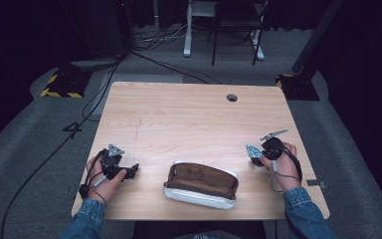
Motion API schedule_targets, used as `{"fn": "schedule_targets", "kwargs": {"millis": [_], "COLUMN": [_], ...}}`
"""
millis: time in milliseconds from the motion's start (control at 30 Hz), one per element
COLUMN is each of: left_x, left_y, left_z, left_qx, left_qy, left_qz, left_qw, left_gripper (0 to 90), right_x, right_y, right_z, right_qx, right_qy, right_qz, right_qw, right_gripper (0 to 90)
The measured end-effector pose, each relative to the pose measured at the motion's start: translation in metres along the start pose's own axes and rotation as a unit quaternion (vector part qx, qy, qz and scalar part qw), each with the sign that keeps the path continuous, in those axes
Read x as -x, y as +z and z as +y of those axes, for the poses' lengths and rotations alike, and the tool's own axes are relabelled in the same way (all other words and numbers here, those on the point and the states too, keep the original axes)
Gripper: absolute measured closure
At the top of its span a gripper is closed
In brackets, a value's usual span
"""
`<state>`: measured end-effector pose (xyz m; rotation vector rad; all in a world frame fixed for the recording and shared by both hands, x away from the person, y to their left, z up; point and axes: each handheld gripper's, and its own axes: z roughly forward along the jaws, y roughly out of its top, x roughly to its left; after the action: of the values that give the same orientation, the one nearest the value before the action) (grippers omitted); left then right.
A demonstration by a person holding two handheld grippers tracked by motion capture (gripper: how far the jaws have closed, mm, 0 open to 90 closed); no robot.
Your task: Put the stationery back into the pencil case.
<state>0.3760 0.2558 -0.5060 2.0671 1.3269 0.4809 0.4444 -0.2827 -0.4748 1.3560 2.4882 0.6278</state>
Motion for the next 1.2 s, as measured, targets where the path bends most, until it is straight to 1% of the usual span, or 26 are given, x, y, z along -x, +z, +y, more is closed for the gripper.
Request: {"fn": "schedule_targets", "kwargs": {"millis": [533, 800, 1200], "left_x": [0.0, 0.0, 0.0], "left_y": [0.0, 0.0, 0.0], "left_z": [0.0, 0.0, 0.0], "left_qx": [0.0, -0.001, -0.001], "left_qy": [0.0, 0.002, 0.002], "left_qz": [0.0, -0.001, -0.001], "left_qw": [1.0, 1.0, 1.0], "left_gripper": [4.4, 4.3, 4.3], "right_x": [0.0, -0.004, -0.014], "right_y": [-0.001, -0.015, -0.041], "right_z": [0.0, 0.004, 0.01], "right_qx": [0.001, 0.016, 0.052], "right_qy": [0.004, 0.002, -0.009], "right_qz": [0.002, -0.003, -0.003], "right_qw": [1.0, 0.9999, 0.9986], "right_gripper": [39.9, 39.9, 39.9]}}
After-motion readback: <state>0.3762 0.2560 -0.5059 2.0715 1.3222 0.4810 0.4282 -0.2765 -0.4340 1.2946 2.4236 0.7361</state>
